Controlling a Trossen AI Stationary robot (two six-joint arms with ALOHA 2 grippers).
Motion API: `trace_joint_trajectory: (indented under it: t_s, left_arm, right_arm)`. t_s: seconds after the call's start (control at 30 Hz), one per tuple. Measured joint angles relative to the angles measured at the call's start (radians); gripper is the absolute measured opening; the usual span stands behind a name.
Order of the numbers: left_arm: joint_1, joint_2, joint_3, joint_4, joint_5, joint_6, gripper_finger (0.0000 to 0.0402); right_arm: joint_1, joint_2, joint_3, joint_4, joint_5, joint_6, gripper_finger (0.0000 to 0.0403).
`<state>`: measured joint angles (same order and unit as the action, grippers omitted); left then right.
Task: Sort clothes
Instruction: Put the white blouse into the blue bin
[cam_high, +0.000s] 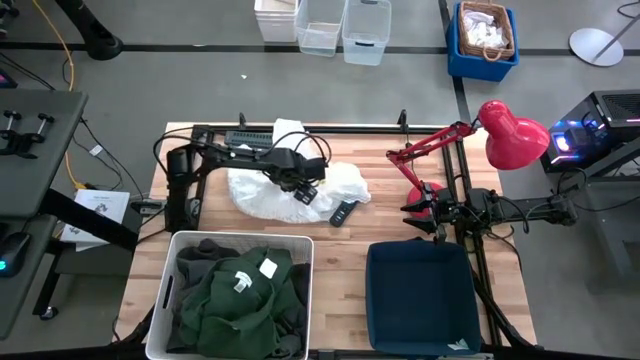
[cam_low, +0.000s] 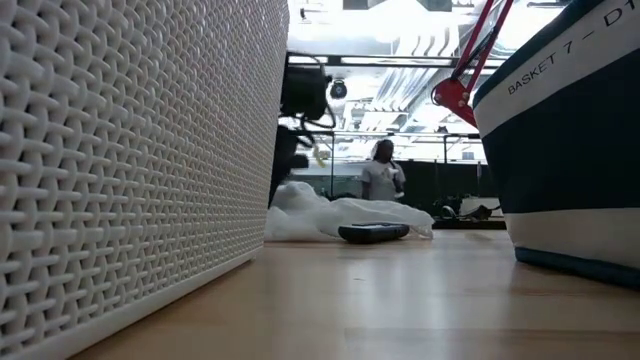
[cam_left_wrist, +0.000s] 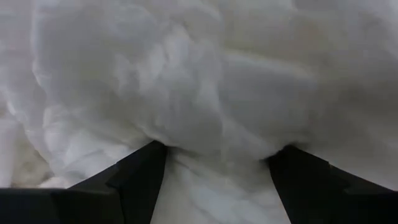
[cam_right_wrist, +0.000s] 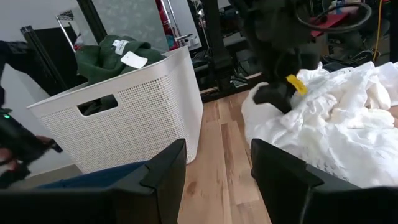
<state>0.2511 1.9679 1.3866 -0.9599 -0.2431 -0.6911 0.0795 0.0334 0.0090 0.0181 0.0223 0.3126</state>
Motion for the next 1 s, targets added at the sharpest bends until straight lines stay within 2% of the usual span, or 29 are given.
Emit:
trace_joint_trajectory:
  t_s: [0.1,0.23,0.3,0.37,0.5,0.53,0.73,0.83,1.0]
  left_arm:
    - [0.016,-0.002,-0.068,0.056,-0.053,-0.028,0.0267]
    - [0.026,-0.011,-0.164,0.159,-0.027,-0.020,0.0262]
    - [0.026,-0.013,-0.191,0.192,-0.009,0.000,0.0243]
    - [0.023,-0.015,-0.214,0.230,0.009,0.004,0.0199]
    - [0.007,-0.014,-0.219,0.261,0.012,0.012,0.0045]
    - [0.003,-0.016,-0.218,0.269,0.013,0.011,0.0028]
    - [-0.046,-0.090,-0.137,0.255,0.001,0.073,0.0018]
    - [-0.079,-0.222,-0.091,0.274,-0.027,0.112,0.0016]
    - [-0.131,-0.413,-0.038,0.255,-0.164,0.123,0.0016]
  right_arm:
    - [0.000,0.000,0.000,0.000,0.000,0.000,0.0179]
    - [0.000,0.000,0.000,0.000,0.000,0.000,0.0179]
    - [0.000,0.000,0.000,0.000,0.000,0.000,0.0179]
    - [0.000,0.000,0.000,0.000,0.000,0.000,0.0179]
    - [0.000,0.000,0.000,0.000,0.000,0.000,0.0179]
    - [0.000,0.000,0.000,0.000,0.000,0.000,0.0179]
    - [0.000,0.000,0.000,0.000,0.000,0.000,0.0179]
    - [0.000,0.000,0.000,0.000,0.000,0.000,0.0179]
    - [0.000,0.000,0.000,0.000,0.000,0.000,0.0179]
